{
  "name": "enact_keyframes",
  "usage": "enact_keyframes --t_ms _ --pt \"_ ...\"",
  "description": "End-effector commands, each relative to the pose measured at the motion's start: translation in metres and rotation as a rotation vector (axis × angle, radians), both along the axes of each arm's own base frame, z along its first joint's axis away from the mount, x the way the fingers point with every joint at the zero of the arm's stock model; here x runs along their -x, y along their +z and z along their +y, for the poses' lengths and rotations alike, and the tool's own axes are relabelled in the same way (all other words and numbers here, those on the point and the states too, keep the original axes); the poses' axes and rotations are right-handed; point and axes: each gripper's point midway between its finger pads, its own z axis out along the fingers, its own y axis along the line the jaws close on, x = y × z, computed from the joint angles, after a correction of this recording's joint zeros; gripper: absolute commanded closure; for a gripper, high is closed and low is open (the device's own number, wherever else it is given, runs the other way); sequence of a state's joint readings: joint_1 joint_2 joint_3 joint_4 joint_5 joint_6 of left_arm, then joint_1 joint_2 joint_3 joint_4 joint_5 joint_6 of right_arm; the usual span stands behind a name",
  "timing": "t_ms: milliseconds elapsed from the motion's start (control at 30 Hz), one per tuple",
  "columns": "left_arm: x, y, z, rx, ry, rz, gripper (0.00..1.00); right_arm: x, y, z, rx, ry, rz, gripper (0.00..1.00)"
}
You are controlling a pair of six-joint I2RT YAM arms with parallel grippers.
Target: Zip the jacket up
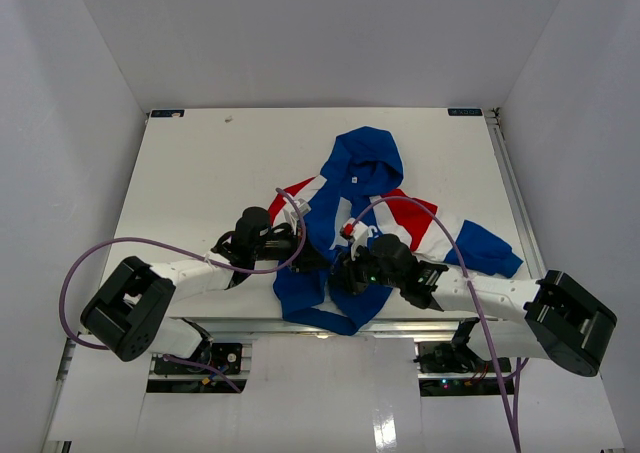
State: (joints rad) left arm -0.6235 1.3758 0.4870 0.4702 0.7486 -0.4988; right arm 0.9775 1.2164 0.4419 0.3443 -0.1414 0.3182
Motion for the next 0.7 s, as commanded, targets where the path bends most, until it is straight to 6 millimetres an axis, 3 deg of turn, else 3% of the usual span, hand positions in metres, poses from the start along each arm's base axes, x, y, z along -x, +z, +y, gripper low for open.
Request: enact_keyframes --t_ms 0,233,500,667 --pt "-0.001 0.007 -0.003 0.017 -0.012 -0.015 1.0 -0.002 0.024 0.011 -0.086 0.0 -0.04 0.77" --pt "0.0 0.007 -0.002 0.016 -0.014 -0.018 1.0 -0.01 0.026 0.006 -0.081 -0.058 -0.05 0.92" --pt "0.001 0.008 -0.002 0.02 -0.024 -0.037 1.0 -0.028 0.053 -0.001 -0.097 -0.158 -0.11 0.92" --pt "0.001 0.008 -0.001 0.016 -0.02 -0.045 1.0 -0.033 0.057 -0.004 -0.075 -0.182 -0.119 0.92"
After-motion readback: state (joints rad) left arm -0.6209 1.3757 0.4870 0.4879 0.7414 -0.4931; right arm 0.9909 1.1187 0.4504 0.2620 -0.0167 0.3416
